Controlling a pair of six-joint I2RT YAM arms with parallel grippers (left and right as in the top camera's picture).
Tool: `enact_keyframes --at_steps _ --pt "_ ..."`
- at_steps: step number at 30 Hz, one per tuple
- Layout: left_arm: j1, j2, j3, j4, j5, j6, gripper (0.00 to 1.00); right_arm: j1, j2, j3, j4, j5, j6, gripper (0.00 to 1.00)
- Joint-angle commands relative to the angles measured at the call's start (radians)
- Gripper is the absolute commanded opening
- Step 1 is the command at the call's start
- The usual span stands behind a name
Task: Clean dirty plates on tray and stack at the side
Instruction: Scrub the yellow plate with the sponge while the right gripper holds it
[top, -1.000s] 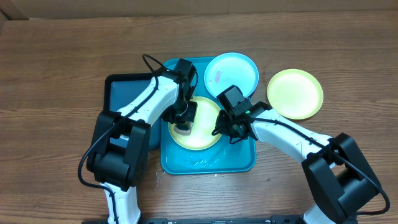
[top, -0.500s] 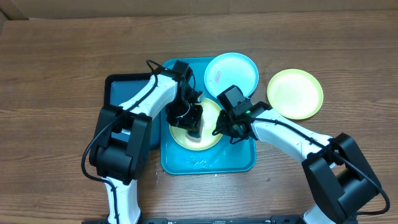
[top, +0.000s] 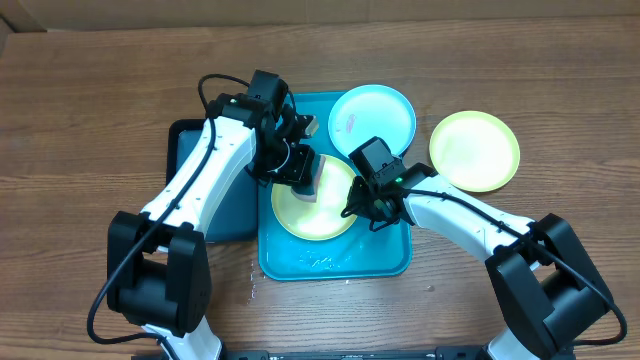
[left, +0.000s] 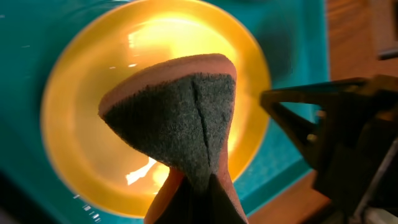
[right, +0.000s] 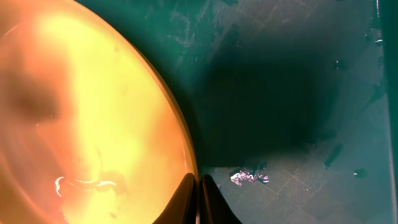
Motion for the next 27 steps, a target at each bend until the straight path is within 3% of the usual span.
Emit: enact_keyframes --at_steps 1,7,12,23,27 --pt "-0.016 0.015 -0.018 -0.002 -0.151 -0.042 0.04 -0.001 0.005 -0.005 0.007 0.01 0.0 0.04" --pt "-0.039 0.053 -0.109 0.079 -0.259 -0.092 0.04 -0.001 0.005 -0.005 0.009 0.01 0.0 0.04" --pt "-0.043 0.082 -0.191 0.178 -0.258 -0.136 0.04 -0.001 0.005 -0.005 0.009 0.01 0.0 0.04" --pt "-0.044 0.121 -0.206 0.272 0.172 -0.135 0.04 -0.001 0.005 -0.005 0.01 0.01 0.0 0.04" --pt "-0.044 0.12 -0.201 0.337 0.21 -0.172 0.04 -0.001 0.005 -0.005 0.01 0.01 0.0 0.04"
